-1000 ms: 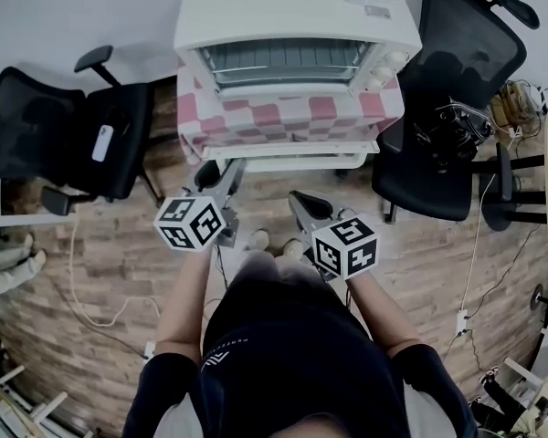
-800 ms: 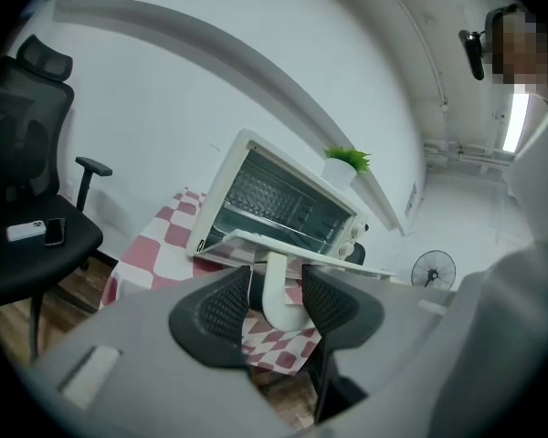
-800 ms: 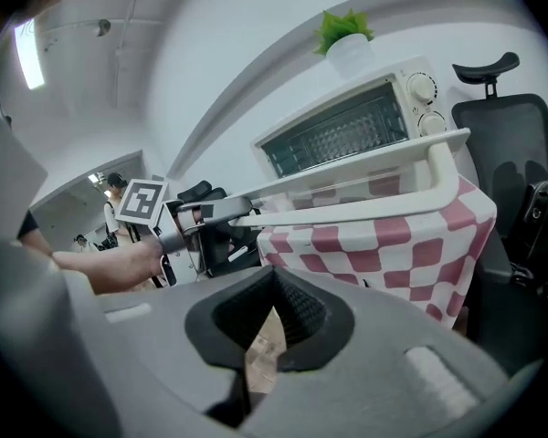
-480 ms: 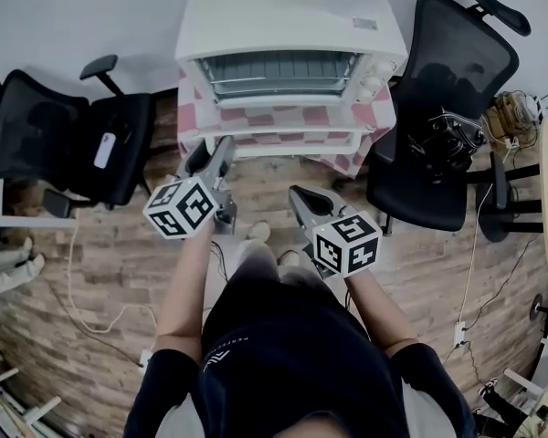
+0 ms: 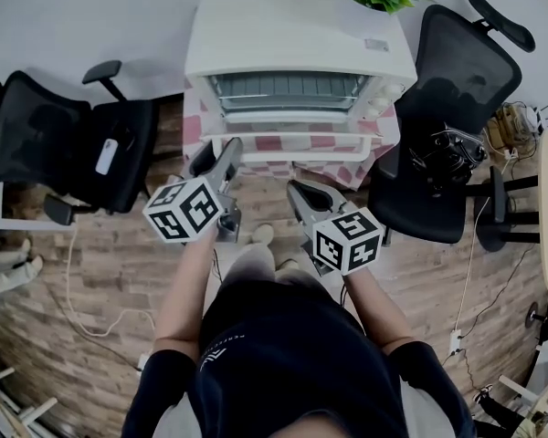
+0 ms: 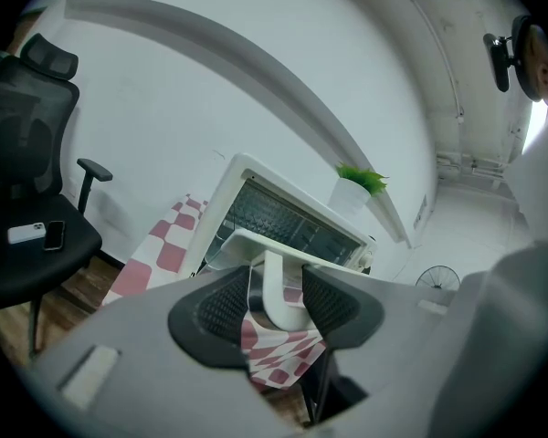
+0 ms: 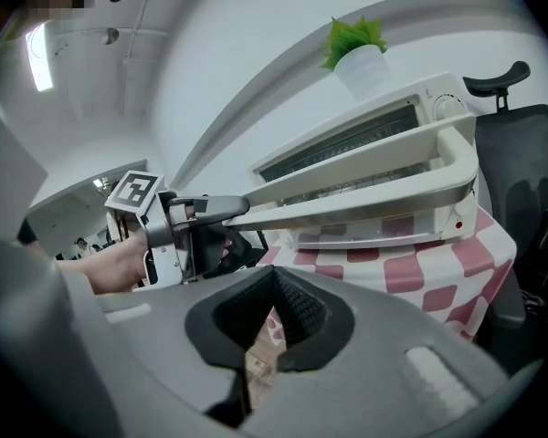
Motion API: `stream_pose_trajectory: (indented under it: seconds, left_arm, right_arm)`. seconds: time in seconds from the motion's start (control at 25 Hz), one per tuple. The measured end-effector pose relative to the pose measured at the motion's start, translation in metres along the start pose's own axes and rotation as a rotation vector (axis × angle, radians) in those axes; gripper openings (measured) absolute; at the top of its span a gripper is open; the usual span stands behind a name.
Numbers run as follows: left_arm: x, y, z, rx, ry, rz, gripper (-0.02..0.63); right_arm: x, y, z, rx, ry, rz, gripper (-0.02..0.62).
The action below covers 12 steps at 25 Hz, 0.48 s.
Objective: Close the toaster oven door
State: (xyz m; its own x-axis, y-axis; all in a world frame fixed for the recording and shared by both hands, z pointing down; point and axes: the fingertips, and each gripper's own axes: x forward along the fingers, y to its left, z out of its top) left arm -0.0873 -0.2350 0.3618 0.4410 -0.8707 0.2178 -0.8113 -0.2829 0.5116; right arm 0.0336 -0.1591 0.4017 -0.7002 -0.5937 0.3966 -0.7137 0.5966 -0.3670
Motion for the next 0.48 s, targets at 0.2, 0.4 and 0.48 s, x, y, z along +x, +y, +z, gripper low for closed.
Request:
stream_pose_trajectory:
  seconds: [0.2, 0.4, 0.48]
  left_arm:
    - [0.007, -0.002, 0.014, 0.029, -0.003, -0.007, 0.195]
    - [0.019, -0.002, 0.033, -0.028, -0.036, -0.032, 0.202]
    - [0.024, 0.000, 0.037, -0.068, -0.039, -0.039, 0.204]
  right_arm:
    - [0.009, 0.001, 0.013, -0.010, -0.011, 0.004, 0.003]
    - [0.014, -0.002, 0.020, -0.016, -0.013, 0.001, 0.002]
    - [0.014, -0.004, 0.021, -0.010, -0.013, -0.002, 0.002]
